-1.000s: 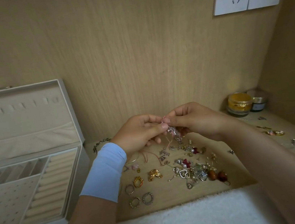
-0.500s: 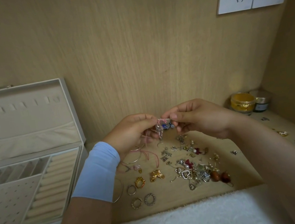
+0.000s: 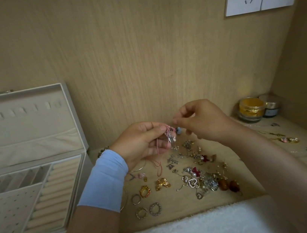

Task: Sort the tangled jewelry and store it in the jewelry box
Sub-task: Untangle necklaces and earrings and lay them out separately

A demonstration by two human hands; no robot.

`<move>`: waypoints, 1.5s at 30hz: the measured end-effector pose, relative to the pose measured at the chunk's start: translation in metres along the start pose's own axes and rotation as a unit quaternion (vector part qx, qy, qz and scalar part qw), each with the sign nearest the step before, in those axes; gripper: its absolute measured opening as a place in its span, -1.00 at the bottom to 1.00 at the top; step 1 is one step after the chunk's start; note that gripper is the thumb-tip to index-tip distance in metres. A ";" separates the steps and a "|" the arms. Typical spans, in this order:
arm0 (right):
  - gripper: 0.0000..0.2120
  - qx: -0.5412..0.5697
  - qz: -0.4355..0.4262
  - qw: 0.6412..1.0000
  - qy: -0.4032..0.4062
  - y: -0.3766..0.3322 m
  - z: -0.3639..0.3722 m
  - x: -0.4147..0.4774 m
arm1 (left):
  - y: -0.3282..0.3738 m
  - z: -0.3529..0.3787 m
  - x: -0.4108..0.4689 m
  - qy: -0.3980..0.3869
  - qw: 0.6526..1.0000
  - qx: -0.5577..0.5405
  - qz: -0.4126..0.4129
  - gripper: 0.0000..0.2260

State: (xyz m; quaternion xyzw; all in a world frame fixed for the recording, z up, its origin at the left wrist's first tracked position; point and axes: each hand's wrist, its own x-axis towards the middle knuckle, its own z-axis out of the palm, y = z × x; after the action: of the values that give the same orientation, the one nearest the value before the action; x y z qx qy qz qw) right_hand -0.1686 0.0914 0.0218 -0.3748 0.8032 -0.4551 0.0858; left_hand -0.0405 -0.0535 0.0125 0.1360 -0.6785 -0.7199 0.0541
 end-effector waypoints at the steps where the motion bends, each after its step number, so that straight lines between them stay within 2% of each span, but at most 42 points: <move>1: -0.82 -0.003 0.017 1.000 -0.006 -0.001 -0.001 -0.001 | 0.001 0.001 0.000 0.008 1.000 -0.008 0.003 -0.86; 3: -0.74 0.035 0.041 0.998 -0.033 -0.005 -0.004 -0.002 | 0.002 0.002 0.001 0.021 1.000 -0.022 0.006 -0.86; 7: -0.80 0.029 0.005 0.997 -0.070 -0.009 0.000 -0.006 | 0.006 0.002 0.001 0.062 0.997 -0.037 0.000 -0.89; 10: -0.82 0.037 -0.035 0.998 -0.047 -0.006 0.004 -0.006 | 0.008 0.001 0.000 0.069 0.997 -0.032 -0.009 -0.89; 14: -0.96 0.022 -0.054 0.998 -0.039 -0.006 0.009 -0.005 | 0.008 0.001 0.000 0.073 0.997 -0.033 -0.011 -0.85; 19: -0.82 -0.005 -0.049 0.999 -0.001 -0.005 0.013 -0.007 | 0.012 0.003 0.000 0.081 0.996 -0.028 -0.018 -0.82; 21: -0.85 -0.031 -0.058 0.998 0.006 -0.005 0.012 -0.006 | 0.014 0.005 -0.001 0.075 0.997 -0.024 -0.021 -0.82; 26: -0.98 0.005 -0.075 0.996 -0.037 -0.005 0.002 -0.004 | 0.017 0.003 -0.003 0.059 0.997 0.030 -0.031 -0.81; 30: -0.93 0.115 -0.041 0.990 -0.064 -0.007 -0.004 -0.006 | 0.018 -0.001 -0.003 0.085 0.988 0.123 -0.025 -0.87; 33: -0.89 0.143 -0.026 0.985 -0.093 -0.006 -0.007 -0.006 | 0.015 -0.002 0.000 0.119 0.975 0.187 0.013 -0.91; 38: -0.88 0.157 -0.037 0.980 -0.113 -0.001 -0.009 -0.005 | 0.014 0.005 -0.004 0.063 0.978 0.192 0.041 -0.85; 42: -0.86 0.157 -0.037 0.977 -0.142 0.001 -0.010 -0.005 | 0.008 0.003 -0.002 0.097 0.970 0.212 0.066 -0.93; 45: -0.85 0.153 -0.031 0.974 -0.166 0.002 -0.011 -0.004 | 0.010 0.005 -0.004 0.083 0.973 0.206 0.068 -0.95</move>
State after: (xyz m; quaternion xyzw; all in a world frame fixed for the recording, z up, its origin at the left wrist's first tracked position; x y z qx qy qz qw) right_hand -0.1721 0.1017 0.0255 -0.4528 0.6863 -0.5063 0.2601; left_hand -0.0394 -0.0485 0.0229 0.1575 -0.8129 -0.5455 0.1297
